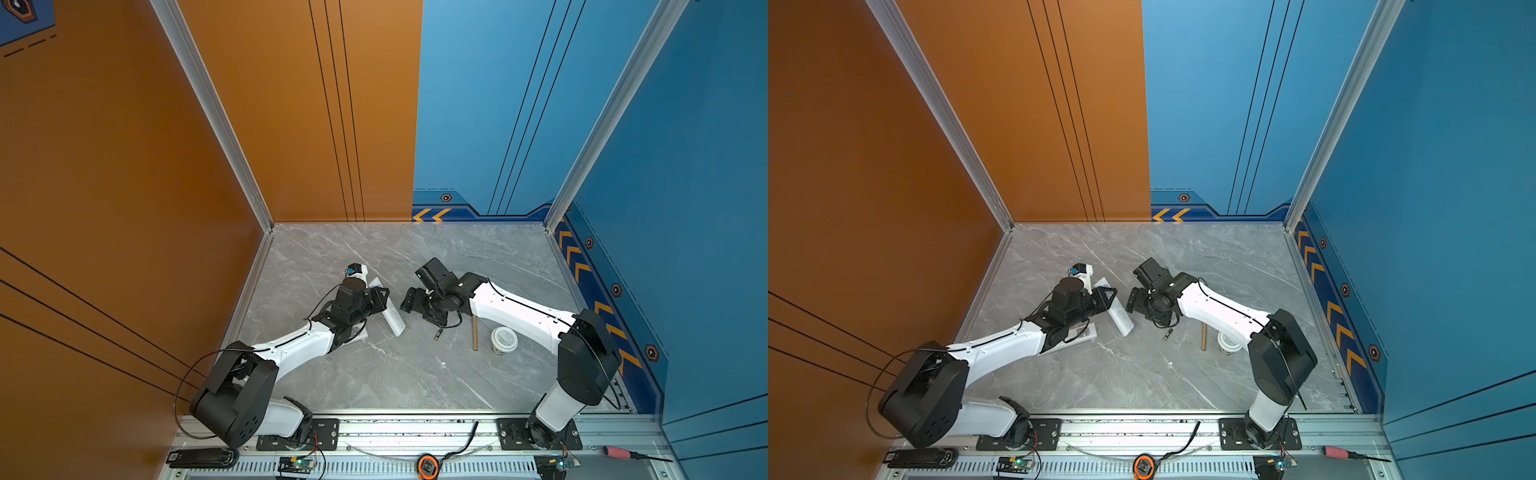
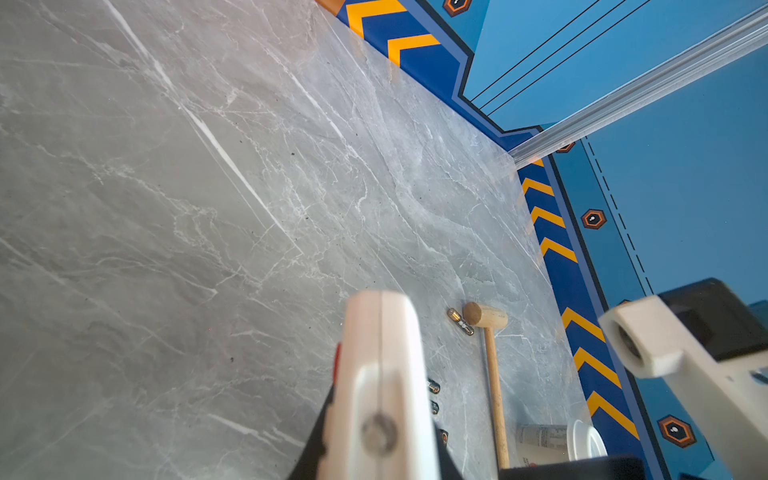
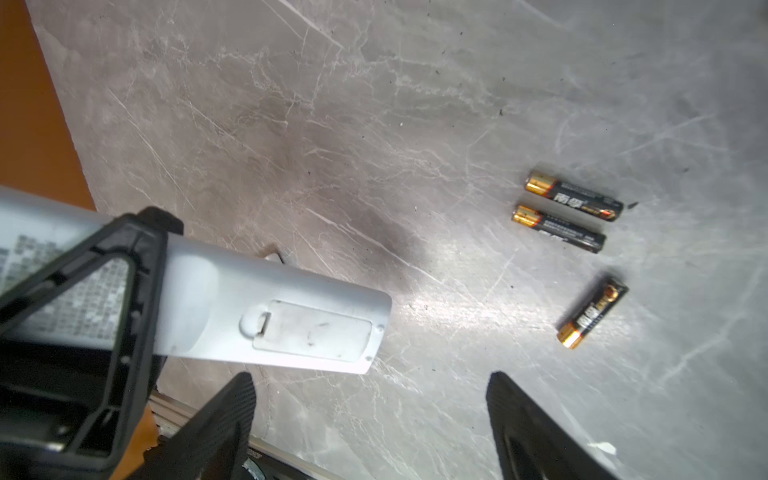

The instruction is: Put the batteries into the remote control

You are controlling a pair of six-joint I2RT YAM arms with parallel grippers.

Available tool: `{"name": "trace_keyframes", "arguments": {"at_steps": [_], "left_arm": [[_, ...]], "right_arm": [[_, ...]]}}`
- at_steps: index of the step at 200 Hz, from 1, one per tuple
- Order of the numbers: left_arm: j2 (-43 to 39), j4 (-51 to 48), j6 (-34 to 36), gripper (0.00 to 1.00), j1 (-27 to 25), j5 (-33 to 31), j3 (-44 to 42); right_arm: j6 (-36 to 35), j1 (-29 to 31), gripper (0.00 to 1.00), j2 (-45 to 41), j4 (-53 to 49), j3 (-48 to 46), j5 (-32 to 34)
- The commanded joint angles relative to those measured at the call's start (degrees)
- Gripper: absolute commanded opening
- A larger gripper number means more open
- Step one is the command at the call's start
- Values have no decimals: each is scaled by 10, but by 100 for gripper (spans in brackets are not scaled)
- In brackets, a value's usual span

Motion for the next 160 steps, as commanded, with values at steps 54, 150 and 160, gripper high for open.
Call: {"name": "trace_keyframes", "arguments": {"at_steps": [54,150,160], "left_arm": [[28,60,-37,0,5,21,-17],[44,89,-52,0,5,19,-37],[46,91,-53,0,4,19,-39]], "right_arm": [[71,6,90,57,110,-23,-49],[87,7,86,92,127,-50,-49],[86,7,86,95,127,-52,-50]]}}
